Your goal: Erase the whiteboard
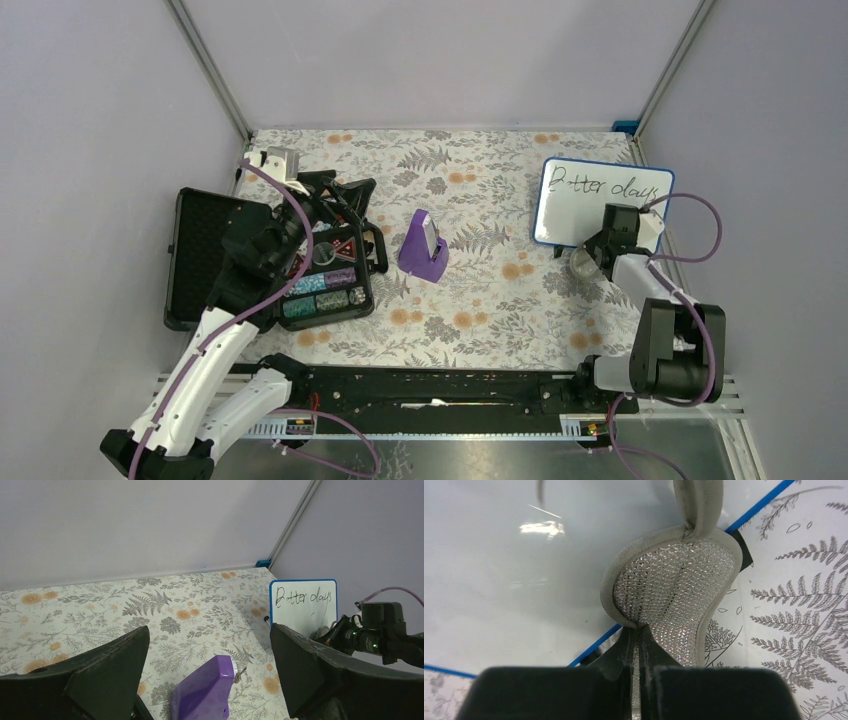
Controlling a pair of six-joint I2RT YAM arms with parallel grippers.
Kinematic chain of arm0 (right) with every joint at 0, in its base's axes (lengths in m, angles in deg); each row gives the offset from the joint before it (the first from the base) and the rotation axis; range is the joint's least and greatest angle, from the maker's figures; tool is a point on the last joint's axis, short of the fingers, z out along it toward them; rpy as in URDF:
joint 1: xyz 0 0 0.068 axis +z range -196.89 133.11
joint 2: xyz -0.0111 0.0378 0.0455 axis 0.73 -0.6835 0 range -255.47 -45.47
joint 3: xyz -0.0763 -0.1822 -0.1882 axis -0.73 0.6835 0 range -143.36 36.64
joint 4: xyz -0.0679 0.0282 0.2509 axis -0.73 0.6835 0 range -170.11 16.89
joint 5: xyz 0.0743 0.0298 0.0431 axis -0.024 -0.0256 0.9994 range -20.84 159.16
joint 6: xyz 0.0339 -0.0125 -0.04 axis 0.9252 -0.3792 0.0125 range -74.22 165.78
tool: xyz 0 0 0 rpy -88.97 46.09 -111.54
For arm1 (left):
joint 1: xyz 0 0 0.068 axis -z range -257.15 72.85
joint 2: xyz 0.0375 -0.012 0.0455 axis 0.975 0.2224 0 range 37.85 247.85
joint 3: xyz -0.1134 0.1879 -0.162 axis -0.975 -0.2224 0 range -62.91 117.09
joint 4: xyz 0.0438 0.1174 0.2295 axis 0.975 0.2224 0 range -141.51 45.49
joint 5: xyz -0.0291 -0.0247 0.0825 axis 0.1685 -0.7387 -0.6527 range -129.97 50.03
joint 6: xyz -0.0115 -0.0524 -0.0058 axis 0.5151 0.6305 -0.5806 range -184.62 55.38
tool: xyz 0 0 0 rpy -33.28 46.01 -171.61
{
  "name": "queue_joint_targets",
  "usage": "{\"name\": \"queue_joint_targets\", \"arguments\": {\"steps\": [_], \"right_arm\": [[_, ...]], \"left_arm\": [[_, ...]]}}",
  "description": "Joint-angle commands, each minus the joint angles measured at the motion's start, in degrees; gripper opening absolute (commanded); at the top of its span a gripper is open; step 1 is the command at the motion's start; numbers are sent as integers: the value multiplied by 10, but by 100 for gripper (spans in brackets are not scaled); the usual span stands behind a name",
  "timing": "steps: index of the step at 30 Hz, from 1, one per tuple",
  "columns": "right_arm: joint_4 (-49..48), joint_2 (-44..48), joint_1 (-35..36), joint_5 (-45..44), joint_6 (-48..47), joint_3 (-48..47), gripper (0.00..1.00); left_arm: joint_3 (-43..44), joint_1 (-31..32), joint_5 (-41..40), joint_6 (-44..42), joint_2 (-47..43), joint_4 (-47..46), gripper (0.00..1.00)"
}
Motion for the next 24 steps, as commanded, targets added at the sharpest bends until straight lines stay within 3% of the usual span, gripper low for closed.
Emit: {"name": "queue_joint_targets", "arguments": {"steps": [1, 14, 24], "right_arm": [[14, 59, -2, -2, -24, -53, 0], [15, -66, -12, 10, -10, -220, 0], [18, -100, -58, 40, 20, -134, 0]], "left_arm": [[1, 3, -2, -2, -1, -30, 99], [2, 3, -9, -8, 0, -27, 99], [2, 3, -8, -9, -2, -27, 99]]}}
